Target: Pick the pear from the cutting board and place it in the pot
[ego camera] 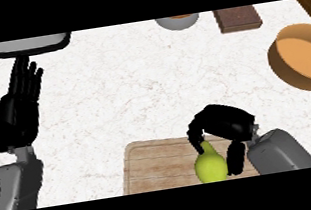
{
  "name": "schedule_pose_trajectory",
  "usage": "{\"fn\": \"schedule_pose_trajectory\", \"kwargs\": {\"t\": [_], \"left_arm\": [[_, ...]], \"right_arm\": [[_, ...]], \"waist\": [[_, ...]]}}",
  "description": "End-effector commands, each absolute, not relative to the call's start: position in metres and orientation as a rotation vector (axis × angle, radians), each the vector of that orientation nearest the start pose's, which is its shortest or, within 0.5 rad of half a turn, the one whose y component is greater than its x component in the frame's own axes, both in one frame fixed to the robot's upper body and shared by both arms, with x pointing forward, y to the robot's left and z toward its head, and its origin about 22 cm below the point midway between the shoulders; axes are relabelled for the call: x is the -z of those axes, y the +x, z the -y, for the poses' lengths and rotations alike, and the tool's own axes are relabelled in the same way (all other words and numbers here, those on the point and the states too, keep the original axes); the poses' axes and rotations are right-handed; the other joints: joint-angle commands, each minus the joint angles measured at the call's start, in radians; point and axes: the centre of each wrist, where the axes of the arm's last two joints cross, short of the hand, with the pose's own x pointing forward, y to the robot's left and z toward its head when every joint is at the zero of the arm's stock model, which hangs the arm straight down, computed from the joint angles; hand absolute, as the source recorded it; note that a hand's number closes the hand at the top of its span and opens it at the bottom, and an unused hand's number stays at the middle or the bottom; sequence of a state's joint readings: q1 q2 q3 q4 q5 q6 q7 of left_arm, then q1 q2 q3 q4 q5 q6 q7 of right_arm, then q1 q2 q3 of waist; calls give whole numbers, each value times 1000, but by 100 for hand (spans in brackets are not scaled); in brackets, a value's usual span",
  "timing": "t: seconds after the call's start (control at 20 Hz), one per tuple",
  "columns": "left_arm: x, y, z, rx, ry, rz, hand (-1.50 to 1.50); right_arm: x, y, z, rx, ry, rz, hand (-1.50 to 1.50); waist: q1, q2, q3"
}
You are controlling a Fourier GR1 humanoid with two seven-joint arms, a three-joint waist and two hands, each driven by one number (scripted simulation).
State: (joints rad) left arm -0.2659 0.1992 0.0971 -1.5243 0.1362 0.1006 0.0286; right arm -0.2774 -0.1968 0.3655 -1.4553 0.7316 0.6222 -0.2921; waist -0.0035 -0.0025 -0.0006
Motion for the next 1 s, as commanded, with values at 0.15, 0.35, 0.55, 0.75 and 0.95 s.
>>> {"fn": "schedule_pose_trajectory", "kwargs": {"t": [0.15,0.35,0.55,0.75,0.95], "left_arm": [[-80,304,-278,-71,135,1739,0],[-78,301,-294,-82,150,1725,0],[-68,302,-279,-67,141,1747,0],[-77,298,-282,-63,136,1758,0],[-75,301,-275,-65,118,1751,0]], "right_arm": [[-90,254,122,-1415,-333,1622,150],[-131,231,104,-1225,-644,1725,150],[-158,215,96,-1050,-950,1714,150],[-194,192,128,-804,-1128,1750,150],[-214,192,141,-661,-1291,1729,150]], "waist": [[-31,-14,-2],[-38,-22,-3],[-26,-10,-2],[-25,-9,0],[-9,-1,0]]}}
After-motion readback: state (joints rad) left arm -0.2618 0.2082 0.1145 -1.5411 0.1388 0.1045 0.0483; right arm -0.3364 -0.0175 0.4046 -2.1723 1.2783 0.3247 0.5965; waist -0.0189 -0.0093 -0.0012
